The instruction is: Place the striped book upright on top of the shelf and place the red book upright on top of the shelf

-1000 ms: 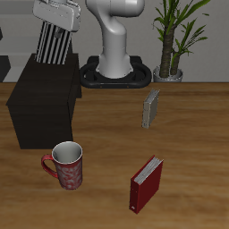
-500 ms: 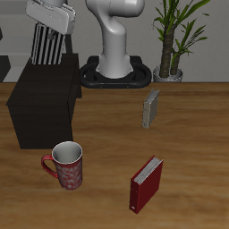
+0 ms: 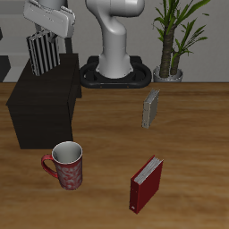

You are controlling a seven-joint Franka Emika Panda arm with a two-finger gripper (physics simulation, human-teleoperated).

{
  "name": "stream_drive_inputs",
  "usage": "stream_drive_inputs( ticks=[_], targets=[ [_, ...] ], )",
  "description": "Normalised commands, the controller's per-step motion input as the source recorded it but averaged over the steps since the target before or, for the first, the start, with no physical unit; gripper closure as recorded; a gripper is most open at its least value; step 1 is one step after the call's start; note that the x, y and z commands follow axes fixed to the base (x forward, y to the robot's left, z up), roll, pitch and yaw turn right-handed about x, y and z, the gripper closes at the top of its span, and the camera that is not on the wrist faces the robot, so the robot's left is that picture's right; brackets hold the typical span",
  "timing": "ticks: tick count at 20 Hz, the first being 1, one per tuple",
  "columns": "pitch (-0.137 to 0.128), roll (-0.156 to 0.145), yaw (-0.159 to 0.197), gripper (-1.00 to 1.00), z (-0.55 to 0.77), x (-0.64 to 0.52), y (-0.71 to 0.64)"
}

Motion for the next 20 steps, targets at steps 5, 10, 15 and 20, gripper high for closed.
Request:
stream_drive_inputs(
  ticks=[5,10,15,20],
  targets=[
    [-0.013,-0.106,0.067,-1.00,0.15,-0.01,-0.07],
    [-0.030,-0.035,0.084,-1.00,0.23,0.02,0.09],
    [-0.028,0.023,0.114,-1.00,0.21,0.11,0.42],
    [0.007,0.043,0.100,-1.00,0.08,0.16,0.57]
  ],
)
